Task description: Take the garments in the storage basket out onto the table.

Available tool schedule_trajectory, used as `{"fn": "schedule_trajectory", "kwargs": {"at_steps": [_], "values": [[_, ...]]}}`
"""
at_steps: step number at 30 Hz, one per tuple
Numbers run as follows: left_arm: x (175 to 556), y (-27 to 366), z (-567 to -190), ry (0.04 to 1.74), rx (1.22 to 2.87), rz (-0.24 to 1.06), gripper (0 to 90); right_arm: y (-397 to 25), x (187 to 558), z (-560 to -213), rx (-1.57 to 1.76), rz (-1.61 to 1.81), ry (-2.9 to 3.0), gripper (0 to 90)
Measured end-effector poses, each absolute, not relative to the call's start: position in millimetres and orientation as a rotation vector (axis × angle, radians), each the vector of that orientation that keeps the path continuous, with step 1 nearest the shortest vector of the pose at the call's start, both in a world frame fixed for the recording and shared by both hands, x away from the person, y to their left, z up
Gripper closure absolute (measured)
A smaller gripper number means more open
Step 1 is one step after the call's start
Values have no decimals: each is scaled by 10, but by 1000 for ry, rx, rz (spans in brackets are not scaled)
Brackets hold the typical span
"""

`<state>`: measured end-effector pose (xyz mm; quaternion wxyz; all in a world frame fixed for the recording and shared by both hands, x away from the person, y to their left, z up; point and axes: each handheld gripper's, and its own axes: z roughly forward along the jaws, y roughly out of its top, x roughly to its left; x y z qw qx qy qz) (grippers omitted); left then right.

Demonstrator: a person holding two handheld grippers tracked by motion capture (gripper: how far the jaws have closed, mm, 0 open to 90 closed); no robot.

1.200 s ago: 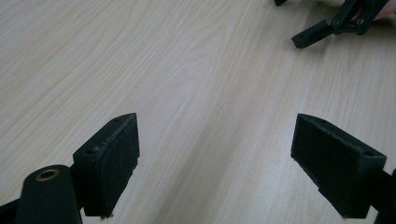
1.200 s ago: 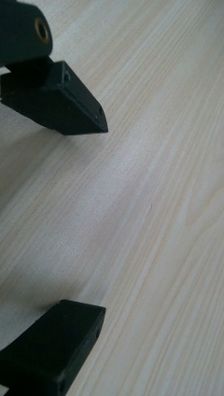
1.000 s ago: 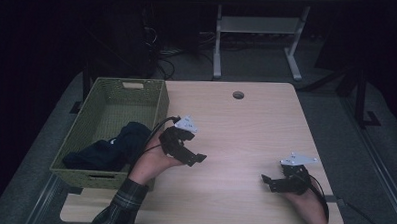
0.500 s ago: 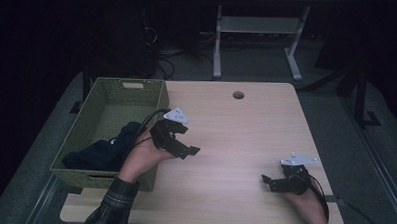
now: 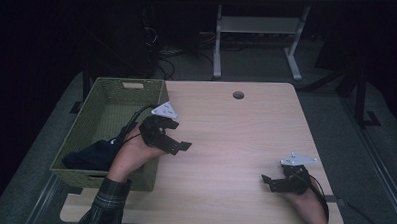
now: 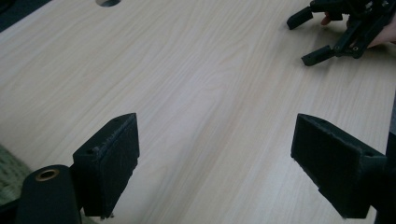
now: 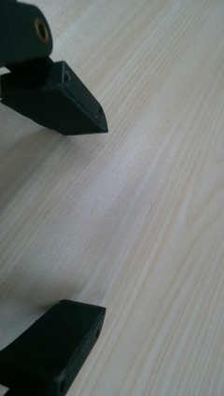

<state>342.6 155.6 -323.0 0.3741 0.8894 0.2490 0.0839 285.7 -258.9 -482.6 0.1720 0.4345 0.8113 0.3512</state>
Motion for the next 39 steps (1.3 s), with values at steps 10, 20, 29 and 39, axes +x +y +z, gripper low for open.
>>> {"fn": "schedule_trajectory", "kwargs": {"at_steps": [10, 20, 29, 39], "values": [[3432, 1724, -3176, 677, 2274, 254, 152, -2588, 2857, -4826, 1234, 997, 2303, 100], [3440, 1888, -3155, 726, 2275, 275, 155, -2589, 2857, -4826, 1234, 997, 2303, 100], [3439, 2022, -3135, 761, 2273, 288, 155, -2589, 2858, -4826, 1232, 997, 2303, 100], [3411, 2191, -3095, 801, 2292, 318, 155, -2589, 2858, -4826, 1232, 997, 2303, 100]]}}
